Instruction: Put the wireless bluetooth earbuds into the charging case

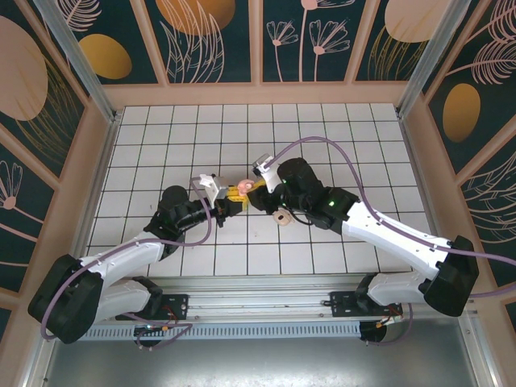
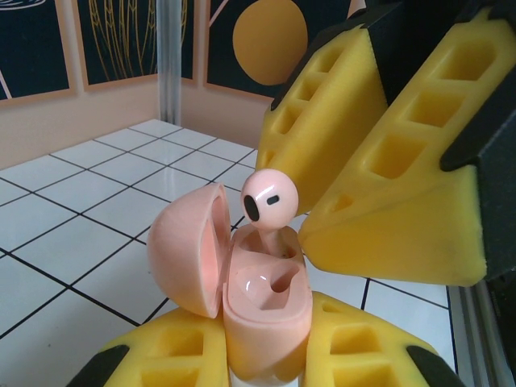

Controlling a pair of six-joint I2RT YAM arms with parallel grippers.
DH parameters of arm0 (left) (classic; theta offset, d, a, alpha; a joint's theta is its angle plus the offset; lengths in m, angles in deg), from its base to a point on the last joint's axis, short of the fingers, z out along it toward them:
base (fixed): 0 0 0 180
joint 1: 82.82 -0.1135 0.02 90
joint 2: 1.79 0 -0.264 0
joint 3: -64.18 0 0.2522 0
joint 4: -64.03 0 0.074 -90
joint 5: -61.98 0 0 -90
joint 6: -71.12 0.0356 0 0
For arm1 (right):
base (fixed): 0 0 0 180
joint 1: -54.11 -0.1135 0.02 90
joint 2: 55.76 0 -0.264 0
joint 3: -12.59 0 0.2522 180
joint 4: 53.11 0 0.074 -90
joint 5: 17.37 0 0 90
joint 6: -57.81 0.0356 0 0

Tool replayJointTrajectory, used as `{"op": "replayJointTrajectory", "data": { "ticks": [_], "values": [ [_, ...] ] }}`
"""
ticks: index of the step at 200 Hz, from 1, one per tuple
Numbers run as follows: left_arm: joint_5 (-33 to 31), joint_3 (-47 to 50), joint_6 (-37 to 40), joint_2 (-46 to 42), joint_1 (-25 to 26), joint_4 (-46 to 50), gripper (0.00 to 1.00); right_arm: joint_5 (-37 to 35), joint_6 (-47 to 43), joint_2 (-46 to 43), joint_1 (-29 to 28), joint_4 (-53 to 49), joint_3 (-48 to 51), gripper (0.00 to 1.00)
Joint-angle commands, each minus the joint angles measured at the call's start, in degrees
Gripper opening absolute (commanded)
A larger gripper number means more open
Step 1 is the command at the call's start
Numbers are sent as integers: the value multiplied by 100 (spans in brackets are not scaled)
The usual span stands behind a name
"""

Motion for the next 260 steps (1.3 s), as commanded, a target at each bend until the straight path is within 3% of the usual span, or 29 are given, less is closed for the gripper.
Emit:
{"op": "replayJointTrajectory", "data": {
  "ticks": [1,161,260],
  "values": [
    [34,-137,114,-124,-20,-204,0,140,80,-137,-60,64,-189,33],
    [88,-276,-35,-1,-18,-90,6,765,760,-774,455,662,276,38],
    [233,-427,-57,131,-18,77,12,1088,877,-424,528,529,10,39]
  ]
}}
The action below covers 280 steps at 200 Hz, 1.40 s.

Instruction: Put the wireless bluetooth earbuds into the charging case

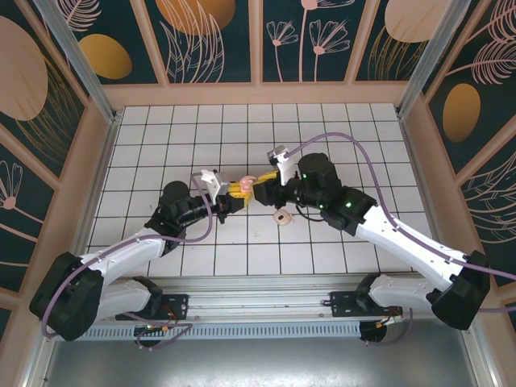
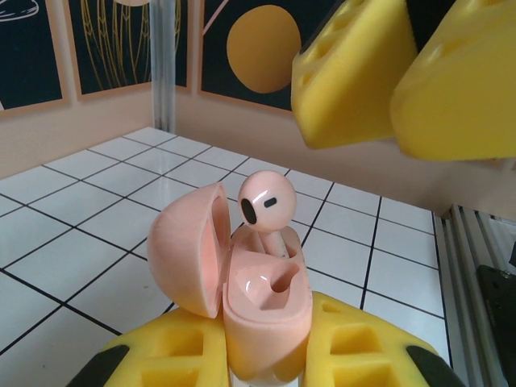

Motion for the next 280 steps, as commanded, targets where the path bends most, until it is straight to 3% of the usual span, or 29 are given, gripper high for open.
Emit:
{"op": "replayJointTrajectory", "data": {
  "ticks": [1,27,66,280],
  "values": [
    [121,-134,-33,15,-20,-43,12,82,98,141,28,32,-214,39],
    [100,-97,-14,-29,-20,-65,19,-136,139,235,36,-31,-296,39],
    [92,-72,8,-60,-20,-91,20,-15,222,341,68,72,-347,39],
    [84,-394,-232,261,-27,348,22,-90,445,363,226,-87,-340,39]
  ]
}}
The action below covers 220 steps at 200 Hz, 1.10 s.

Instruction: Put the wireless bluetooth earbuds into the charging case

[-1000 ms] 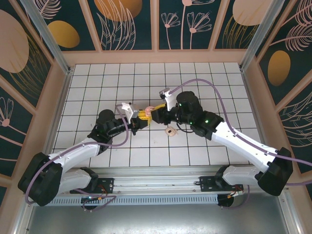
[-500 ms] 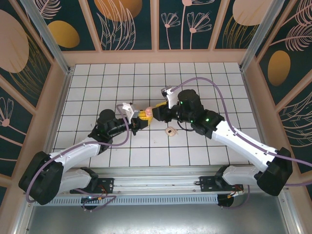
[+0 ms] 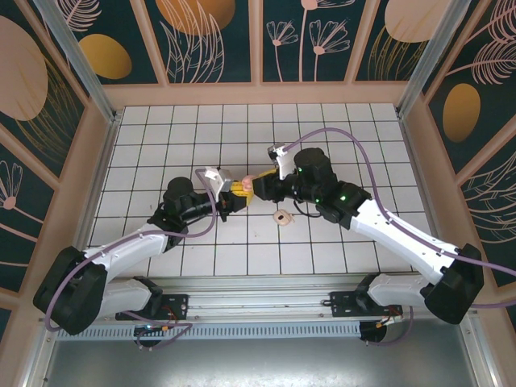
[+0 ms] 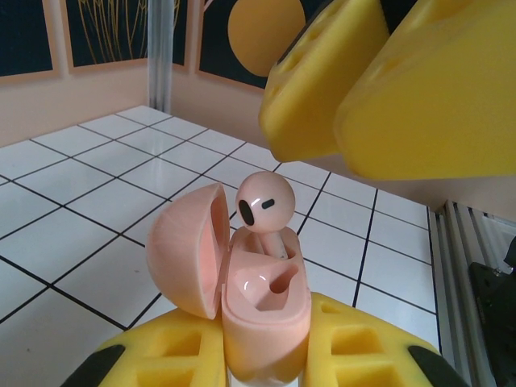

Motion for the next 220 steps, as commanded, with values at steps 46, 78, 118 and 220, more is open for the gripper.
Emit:
{"op": "replayJointTrajectory", "data": {
  "ticks": [46,78,118,220],
  "values": [
    [69,-131,-41,-58,-24,0,22,-251,153,109,42,-100,-256,38],
    [58,22,62,-176,-14,-198,21,-45,86,216,41,-191,-345,36],
    [-4,170,372,-318,-19,-273,18,345,-37,139,34,-24,-350,35],
    [17,409,1030,-441,-23,-391,12,436,-285,-374,42,-125,-150,37]
  ]
}}
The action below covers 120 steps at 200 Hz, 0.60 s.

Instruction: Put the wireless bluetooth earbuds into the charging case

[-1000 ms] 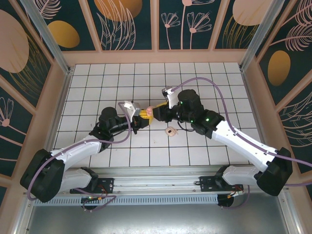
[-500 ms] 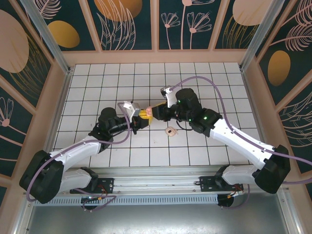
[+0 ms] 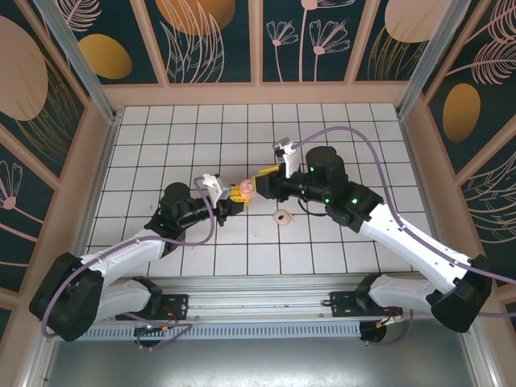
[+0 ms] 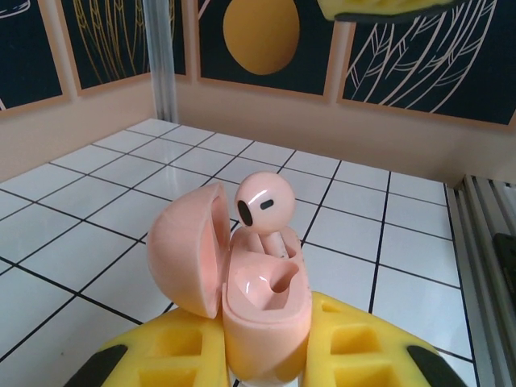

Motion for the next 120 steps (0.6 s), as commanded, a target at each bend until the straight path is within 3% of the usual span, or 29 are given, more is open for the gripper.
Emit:
{"op": "replayJointTrajectory", "data": {
  "ticks": [1,120],
  "values": [
    [63,52,264,-146,-22,-254,12,-10,-196,67,1,-223,-66,37],
    [124,18,312,-192,-22,-165,9,-86,-395,779,-118,-555,-489,36]
  ]
}}
